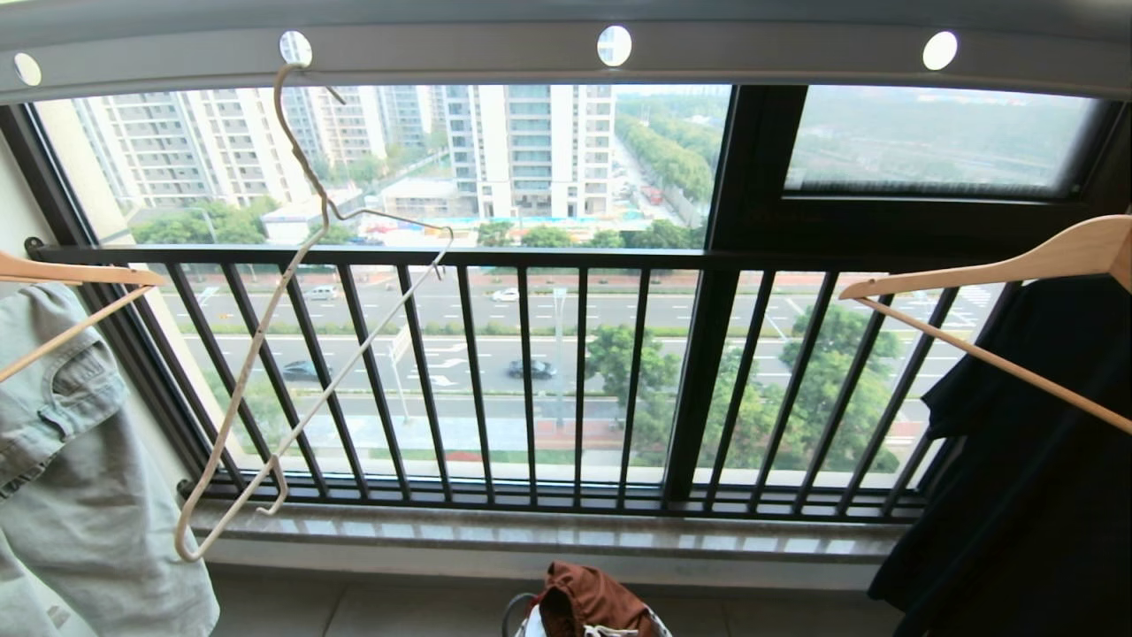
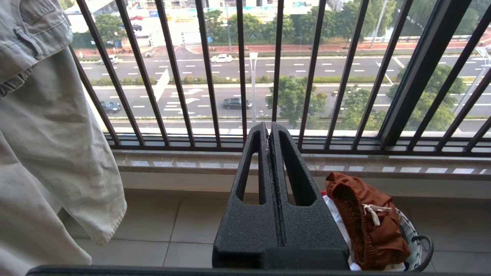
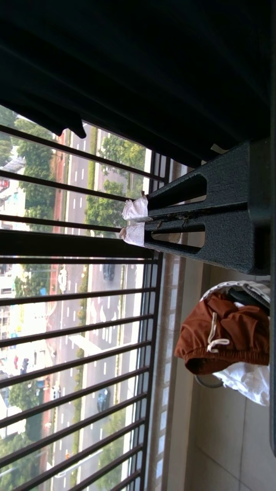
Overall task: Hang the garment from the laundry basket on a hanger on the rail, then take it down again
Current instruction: Pick up the clothes rack on the clothesline
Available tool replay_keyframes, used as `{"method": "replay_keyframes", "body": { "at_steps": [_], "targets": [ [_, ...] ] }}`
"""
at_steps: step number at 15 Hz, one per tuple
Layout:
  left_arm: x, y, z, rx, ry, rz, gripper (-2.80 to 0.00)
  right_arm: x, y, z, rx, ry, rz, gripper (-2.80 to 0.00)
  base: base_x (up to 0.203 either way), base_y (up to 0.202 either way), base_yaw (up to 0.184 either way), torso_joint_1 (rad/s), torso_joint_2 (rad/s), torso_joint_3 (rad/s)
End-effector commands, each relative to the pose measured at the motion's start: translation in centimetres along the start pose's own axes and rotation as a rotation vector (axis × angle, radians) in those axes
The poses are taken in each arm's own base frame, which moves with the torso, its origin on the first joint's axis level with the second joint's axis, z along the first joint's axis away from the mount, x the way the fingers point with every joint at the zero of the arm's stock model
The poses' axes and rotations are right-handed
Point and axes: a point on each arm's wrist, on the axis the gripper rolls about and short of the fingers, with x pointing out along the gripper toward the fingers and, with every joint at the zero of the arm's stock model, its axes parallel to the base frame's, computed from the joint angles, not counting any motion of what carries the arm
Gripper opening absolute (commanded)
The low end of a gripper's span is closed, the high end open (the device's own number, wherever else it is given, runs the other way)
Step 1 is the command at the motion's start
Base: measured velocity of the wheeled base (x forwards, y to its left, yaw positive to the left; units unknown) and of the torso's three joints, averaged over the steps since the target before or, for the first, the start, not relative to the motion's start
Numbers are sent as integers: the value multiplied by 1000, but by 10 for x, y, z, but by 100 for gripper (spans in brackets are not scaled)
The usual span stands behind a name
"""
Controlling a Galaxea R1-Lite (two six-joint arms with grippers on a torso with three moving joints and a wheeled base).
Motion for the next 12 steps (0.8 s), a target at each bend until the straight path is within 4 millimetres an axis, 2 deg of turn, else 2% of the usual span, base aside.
{"method": "replay_keyframes", "body": {
  "at_steps": [1,12],
  "targets": [
    [0,0,0,0,1,0,-280,0,0,0,0,1,0,-280,0,0,0,0,0,0],
    [0,0,0,-3,1,0,-280,0,0,0,0,1,0,-280,0,0,0,0,0,0]
  ]
}}
